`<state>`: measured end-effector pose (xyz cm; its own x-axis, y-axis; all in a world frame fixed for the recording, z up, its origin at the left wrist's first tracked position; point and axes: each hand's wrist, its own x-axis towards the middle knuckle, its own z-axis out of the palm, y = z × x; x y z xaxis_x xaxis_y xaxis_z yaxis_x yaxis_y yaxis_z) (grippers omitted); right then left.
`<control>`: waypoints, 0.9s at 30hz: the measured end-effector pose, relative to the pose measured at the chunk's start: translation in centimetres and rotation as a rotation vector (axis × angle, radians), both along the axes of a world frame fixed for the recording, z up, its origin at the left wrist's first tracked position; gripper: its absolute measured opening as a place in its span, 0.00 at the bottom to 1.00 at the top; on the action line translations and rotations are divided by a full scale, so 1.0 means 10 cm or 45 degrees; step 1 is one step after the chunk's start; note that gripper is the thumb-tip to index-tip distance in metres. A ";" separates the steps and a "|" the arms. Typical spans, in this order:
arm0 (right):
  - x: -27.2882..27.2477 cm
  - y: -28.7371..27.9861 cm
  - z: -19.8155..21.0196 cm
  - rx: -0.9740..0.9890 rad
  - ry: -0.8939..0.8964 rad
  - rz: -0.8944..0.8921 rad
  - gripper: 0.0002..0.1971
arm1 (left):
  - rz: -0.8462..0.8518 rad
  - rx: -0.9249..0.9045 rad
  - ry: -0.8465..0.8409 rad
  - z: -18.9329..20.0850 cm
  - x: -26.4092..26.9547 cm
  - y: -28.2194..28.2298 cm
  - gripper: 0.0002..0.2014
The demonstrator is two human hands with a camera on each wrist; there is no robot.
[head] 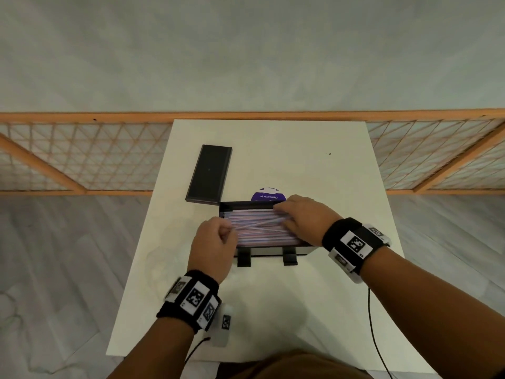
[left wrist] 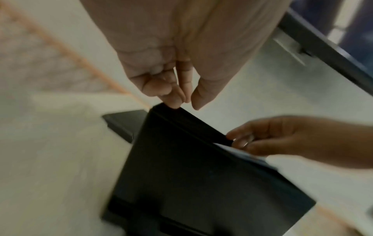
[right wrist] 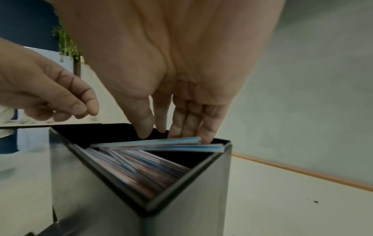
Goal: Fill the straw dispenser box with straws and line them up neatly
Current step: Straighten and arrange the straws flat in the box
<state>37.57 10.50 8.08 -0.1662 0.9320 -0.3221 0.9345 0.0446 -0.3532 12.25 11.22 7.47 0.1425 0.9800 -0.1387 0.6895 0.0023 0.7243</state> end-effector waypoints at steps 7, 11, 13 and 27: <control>-0.02 -0.23 -0.08 0.073 -0.341 0.060 0.13 | -0.552 0.373 0.726 -0.11 0.16 0.27 0.14; -0.18 -0.23 -0.16 -0.026 -0.369 0.048 0.13 | -0.687 0.282 0.918 -0.10 0.23 0.35 0.12; -0.19 -0.20 -0.21 -0.013 -0.304 0.031 0.14 | -0.730 0.266 0.935 -0.10 0.25 0.35 0.10; -0.19 -0.28 -0.14 0.080 0.090 -0.427 0.18 | -0.670 0.222 0.524 -0.21 0.30 0.40 0.17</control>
<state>35.64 7.73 6.64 0.1329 0.9562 -0.2608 0.8739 -0.2372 -0.4242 15.23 15.21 5.37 0.5750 0.8078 -0.1298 0.7857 -0.5010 0.3629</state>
